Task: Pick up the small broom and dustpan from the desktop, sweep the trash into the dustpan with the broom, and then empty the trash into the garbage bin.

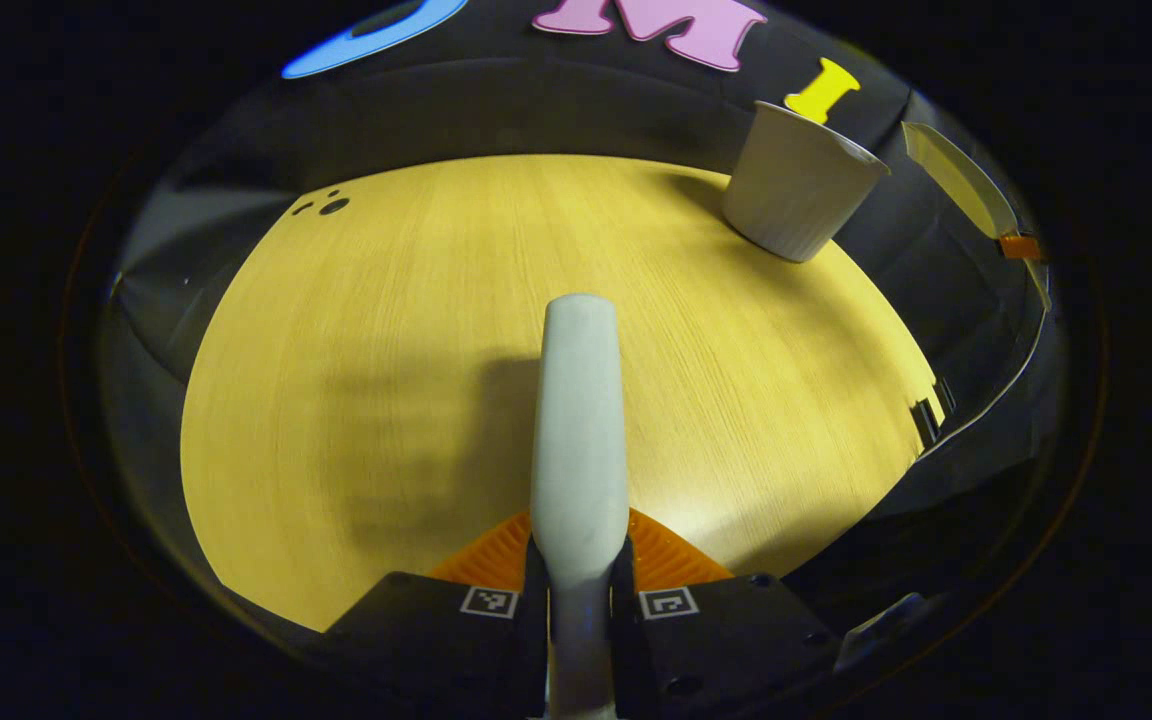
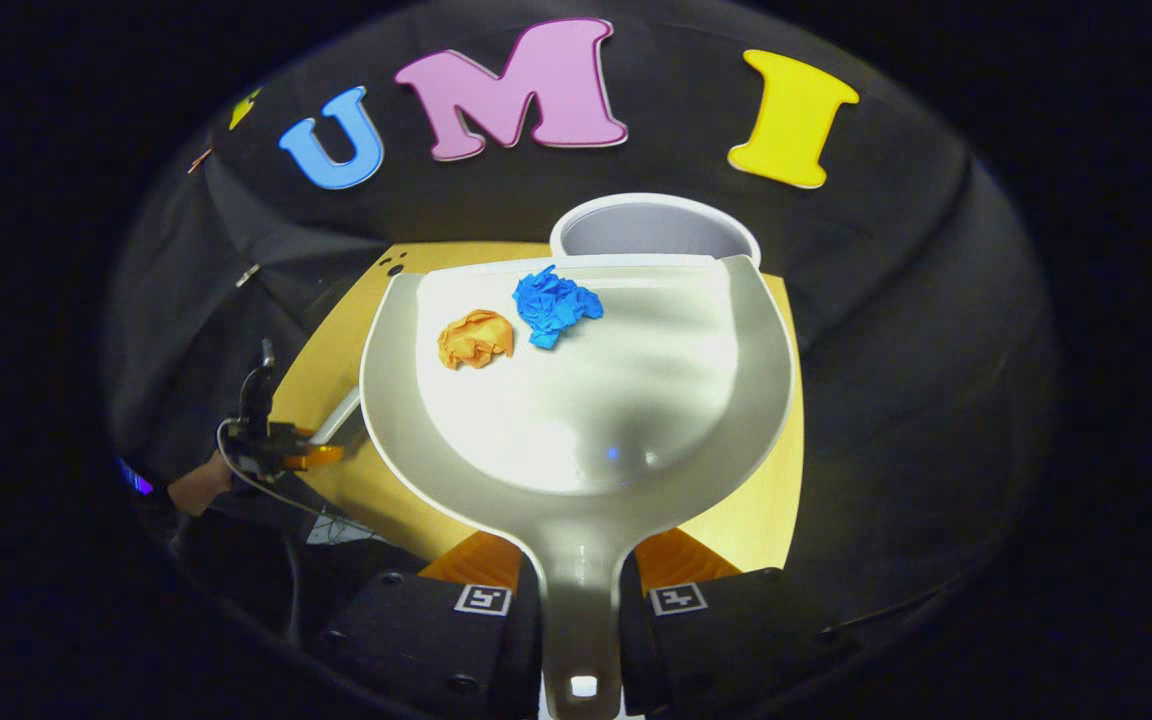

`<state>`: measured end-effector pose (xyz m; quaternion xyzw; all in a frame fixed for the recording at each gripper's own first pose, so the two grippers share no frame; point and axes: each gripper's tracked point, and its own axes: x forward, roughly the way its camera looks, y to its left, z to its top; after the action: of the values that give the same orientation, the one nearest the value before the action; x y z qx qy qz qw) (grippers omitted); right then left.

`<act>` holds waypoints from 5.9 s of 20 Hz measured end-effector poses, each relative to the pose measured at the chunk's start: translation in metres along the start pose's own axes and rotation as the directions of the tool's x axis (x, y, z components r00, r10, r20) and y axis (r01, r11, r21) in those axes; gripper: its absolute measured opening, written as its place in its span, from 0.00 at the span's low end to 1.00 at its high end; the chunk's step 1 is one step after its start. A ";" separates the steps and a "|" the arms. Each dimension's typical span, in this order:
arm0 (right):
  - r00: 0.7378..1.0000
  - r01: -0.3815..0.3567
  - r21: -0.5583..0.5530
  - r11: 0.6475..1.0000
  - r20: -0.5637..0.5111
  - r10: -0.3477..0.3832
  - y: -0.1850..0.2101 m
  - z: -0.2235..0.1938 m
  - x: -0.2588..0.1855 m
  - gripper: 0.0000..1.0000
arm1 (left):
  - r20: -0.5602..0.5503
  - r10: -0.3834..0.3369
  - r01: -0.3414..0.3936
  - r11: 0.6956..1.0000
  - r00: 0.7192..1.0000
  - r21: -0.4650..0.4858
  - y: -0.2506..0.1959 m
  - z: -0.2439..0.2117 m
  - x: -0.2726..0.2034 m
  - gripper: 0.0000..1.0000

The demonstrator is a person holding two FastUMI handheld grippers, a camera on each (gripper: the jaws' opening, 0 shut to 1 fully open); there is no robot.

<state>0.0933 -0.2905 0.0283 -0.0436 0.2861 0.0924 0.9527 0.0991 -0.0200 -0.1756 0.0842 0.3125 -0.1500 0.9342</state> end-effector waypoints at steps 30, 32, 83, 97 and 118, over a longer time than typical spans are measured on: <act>0.777 0.627 -0.294 0.722 0.314 -0.547 -0.152 0.142 0.119 0.35 | 0.105 0.055 -0.026 0.966 0.993 -0.255 0.057 0.035 -0.034 0.29; 0.738 0.674 -0.348 0.652 0.353 -0.575 -0.154 0.147 0.116 0.35 | 0.104 0.051 -0.022 0.964 0.993 -0.263 0.058 0.033 -0.033 0.30; 0.690 0.722 -0.348 0.599 0.432 -0.581 -0.124 0.155 0.031 0.35 | 0.082 0.052 -0.034 0.978 0.995 -0.206 0.011 0.029 -0.039 0.30; 0.827 0.447 -0.092 0.890 0.422 -0.372 -0.071 0.211 -0.021 0.35 | 0.179 0.052 -0.037 0.996 0.982 -0.087 0.040 0.044 -0.047 0.30; 0.992 0.106 0.012 0.994 -0.067 -0.105 -0.112 0.101 0.040 0.35 | 0.075 0.131 -0.119 0.983 0.989 -0.143 0.092 0.011 -0.005 0.30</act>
<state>0.2029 -0.3801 0.0931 -0.0544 0.3153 0.0384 0.9466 0.1319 0.0647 -0.1586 0.0324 0.2766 -0.0725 0.9577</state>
